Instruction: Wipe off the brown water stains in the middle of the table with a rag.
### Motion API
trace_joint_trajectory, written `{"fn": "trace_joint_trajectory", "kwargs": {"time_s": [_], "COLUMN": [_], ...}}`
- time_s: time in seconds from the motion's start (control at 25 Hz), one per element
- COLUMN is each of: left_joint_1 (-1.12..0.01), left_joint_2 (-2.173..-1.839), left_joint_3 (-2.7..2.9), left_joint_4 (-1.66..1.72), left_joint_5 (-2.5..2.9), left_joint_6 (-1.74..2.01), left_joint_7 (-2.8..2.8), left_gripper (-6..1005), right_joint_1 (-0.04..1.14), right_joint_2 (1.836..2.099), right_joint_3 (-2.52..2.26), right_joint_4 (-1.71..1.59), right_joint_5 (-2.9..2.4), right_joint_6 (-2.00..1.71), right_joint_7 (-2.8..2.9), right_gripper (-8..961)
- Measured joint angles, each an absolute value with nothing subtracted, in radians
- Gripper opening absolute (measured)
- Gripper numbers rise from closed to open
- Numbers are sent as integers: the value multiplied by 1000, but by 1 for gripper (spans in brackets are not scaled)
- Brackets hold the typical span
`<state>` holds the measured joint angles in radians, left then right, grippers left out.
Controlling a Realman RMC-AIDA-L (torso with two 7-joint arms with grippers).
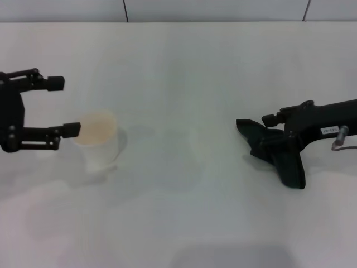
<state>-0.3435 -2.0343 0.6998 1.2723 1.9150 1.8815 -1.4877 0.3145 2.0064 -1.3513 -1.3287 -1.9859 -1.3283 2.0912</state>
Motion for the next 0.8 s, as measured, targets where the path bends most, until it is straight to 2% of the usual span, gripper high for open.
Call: {"fn": "trace_joint_trajectory", "kwargs": {"time_s": [0.32,0.8], "left_joint_1": [-347,-351], "left_joint_2": [-2046,-2045], "left_joint_3": [723,724], "left_joint_4": [1265,1263], "left_joint_5": [1920,1926], "left_joint_6": [1879,1869], "left_joint_7": [-1493,-1494], "left_gripper": [861,861], "right_joint_1": [326,342], "right_joint_2": [2007,2008], "right_joint_3": [-1325,-1321], "right_joint_4": [-1312,-1297], "right_joint_5": [-1978,-1932], "right_joint_6": [-1347,-1339], "right_joint_7": [2068,2005], "right_gripper": [659,646]}}
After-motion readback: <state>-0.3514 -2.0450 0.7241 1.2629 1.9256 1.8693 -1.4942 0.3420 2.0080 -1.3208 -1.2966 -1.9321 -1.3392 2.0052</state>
